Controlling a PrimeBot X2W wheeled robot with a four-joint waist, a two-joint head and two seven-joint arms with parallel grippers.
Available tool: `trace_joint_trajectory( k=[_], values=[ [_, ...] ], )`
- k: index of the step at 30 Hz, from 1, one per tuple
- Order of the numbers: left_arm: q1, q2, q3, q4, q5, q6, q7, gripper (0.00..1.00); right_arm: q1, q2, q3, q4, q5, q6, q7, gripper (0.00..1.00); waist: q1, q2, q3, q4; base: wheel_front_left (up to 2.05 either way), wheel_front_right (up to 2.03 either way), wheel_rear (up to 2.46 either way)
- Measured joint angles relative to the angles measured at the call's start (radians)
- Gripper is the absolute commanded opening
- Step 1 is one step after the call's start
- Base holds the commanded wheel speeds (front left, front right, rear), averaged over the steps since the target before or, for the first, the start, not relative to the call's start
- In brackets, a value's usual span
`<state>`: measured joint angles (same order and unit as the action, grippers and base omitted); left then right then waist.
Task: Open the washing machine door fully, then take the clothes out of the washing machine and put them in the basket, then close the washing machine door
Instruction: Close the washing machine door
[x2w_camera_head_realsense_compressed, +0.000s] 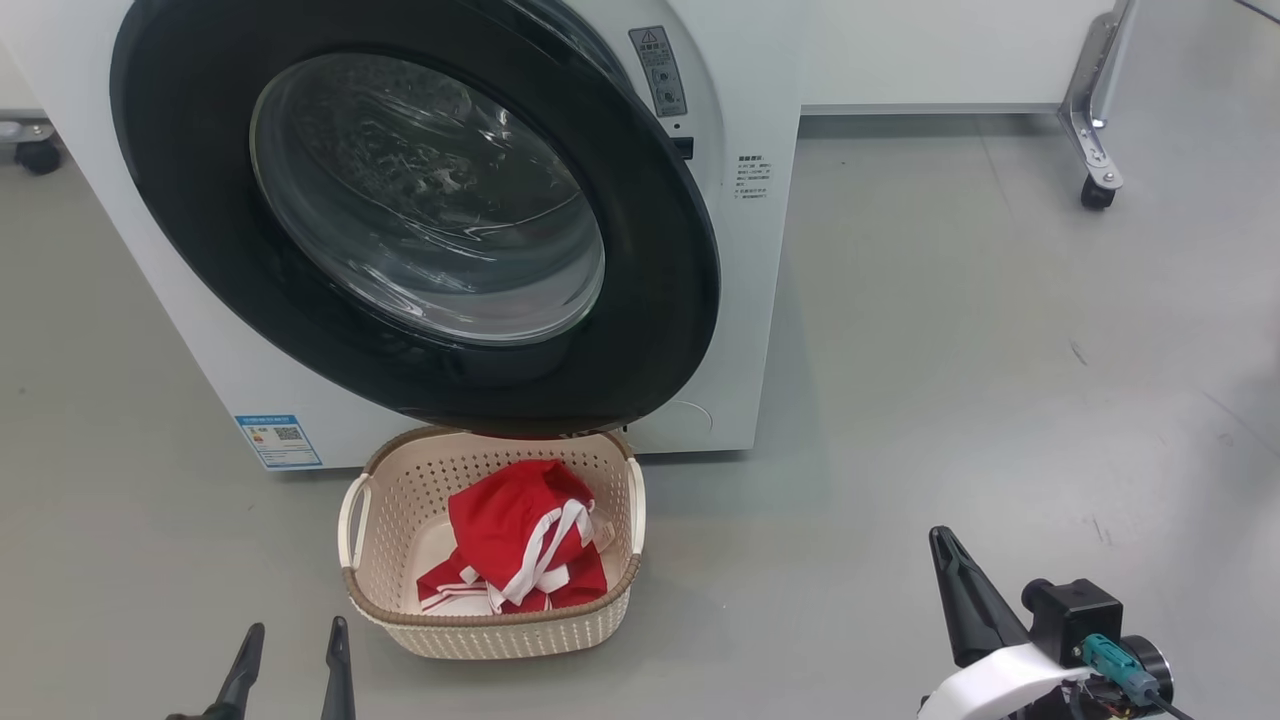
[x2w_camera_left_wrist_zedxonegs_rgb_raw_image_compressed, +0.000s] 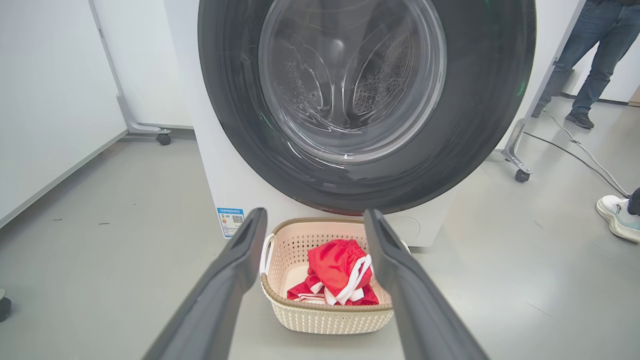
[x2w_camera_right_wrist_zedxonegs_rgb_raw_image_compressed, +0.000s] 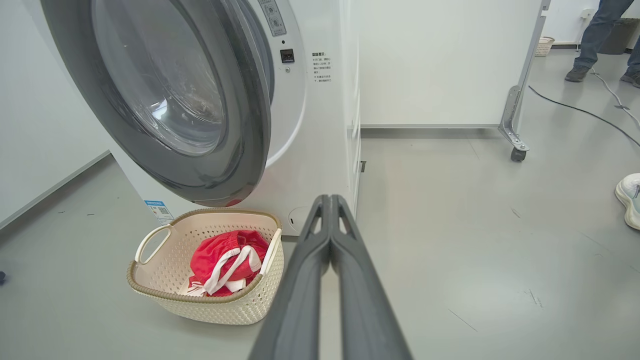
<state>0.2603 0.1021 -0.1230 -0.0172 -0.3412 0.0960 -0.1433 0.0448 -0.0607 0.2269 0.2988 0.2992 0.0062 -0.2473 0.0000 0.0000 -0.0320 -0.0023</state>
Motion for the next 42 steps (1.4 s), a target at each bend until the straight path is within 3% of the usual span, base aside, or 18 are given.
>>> trace_joint_trajectory(
  k=[12, 18, 42],
  values=[
    [-0.006, -0.01, -0.016, 0.001, 0.01, 0.0, 0.0, 1.0, -0.025, -0.007, 0.014, -0.009, -0.002, 0.013, 0.013, 0.0, 0.0, 0.0, 0.011, 0.024, 0.0, 0.0, 0.0],
    [-0.037, -0.015, -0.038, -0.021, 0.018, 0.0, 0.001, 1.0, -0.088, -0.021, 0.027, -0.021, -0.007, 0.036, 0.027, 0.0, 0.0, 0.0, 0.039, 0.053, 0.0, 0.0, 0.0],
    [-0.191, -0.031, -0.107, -0.07, 0.026, -0.013, -0.022, 1.0, -0.471, -0.067, 0.05, -0.005, -0.038, 0.084, 0.11, 0.0, 0.0, 0.0, 0.246, 0.191, 0.0, 0.0, 0.0]
  ],
)
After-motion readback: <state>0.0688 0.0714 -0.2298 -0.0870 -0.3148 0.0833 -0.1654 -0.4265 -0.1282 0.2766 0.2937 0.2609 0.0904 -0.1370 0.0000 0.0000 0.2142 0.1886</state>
